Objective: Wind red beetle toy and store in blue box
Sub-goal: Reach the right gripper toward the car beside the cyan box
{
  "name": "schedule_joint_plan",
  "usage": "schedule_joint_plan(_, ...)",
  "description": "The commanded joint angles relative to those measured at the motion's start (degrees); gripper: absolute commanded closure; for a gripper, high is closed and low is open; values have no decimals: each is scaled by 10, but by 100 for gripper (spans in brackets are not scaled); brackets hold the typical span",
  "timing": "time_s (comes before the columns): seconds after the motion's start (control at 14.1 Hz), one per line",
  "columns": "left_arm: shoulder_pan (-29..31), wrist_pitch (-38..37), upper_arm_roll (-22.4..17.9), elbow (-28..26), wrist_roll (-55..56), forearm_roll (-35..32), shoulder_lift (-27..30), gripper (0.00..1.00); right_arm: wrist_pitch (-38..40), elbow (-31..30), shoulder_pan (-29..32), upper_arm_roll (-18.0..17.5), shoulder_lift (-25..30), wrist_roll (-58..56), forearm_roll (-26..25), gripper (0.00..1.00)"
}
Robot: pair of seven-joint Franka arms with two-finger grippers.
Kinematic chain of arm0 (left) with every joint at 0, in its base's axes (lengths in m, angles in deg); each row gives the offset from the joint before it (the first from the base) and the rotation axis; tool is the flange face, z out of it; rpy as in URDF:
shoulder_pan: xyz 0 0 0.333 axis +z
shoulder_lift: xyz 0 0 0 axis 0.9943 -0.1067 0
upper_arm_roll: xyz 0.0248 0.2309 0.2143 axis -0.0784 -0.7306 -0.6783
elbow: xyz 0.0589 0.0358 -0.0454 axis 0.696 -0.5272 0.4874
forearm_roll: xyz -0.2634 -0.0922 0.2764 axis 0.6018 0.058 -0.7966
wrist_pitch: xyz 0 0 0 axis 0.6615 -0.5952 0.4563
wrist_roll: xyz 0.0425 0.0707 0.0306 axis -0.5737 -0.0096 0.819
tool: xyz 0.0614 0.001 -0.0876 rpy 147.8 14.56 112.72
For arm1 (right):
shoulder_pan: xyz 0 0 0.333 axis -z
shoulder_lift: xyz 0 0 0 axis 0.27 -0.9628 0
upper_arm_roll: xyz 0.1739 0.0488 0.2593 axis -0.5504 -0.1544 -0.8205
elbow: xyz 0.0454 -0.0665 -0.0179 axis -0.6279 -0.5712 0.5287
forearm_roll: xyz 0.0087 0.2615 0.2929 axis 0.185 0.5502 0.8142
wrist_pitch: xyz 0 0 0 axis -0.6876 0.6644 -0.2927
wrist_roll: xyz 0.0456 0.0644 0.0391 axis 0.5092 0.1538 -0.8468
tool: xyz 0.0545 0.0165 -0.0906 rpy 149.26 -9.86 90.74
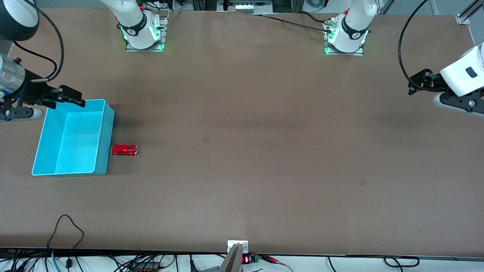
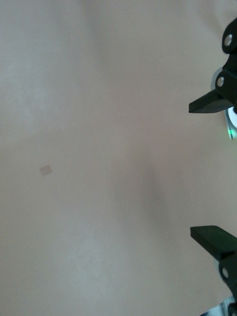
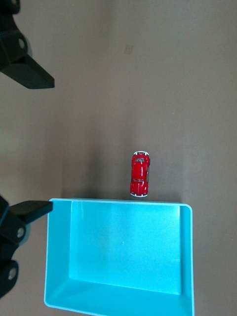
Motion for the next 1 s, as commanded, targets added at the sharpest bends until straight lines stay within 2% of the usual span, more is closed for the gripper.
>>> schedule_joint_plan(0.0,-33,103,-46,-113,86,23,86,0,-4,28,-8,2,-39,-25,10,0)
schedule_joint_plan(0.07,-36,127,-56,-138,86,33,102,0,-6,41,-13,2,-60,-59,11,0)
schedule_joint_plan(0.21,-46,134,-73,-146,88,41,104,0,-37,48,-13,3,-97,-147,11,0)
schedule_joint_plan(0.5,-46,99,-69,-135,88,49,98,0,-107,-3,-10,3,-127,-267,2,0)
schedule_joint_plan(0.71,-44,93,-68,-110,85,45,74,0,-196,-54,-8,4,-138,-370,2,0)
schedule_joint_plan(0.92,-42,91,-68,-110,83,46,75,0,-214,-68,-10,3,-160,-481,2,0)
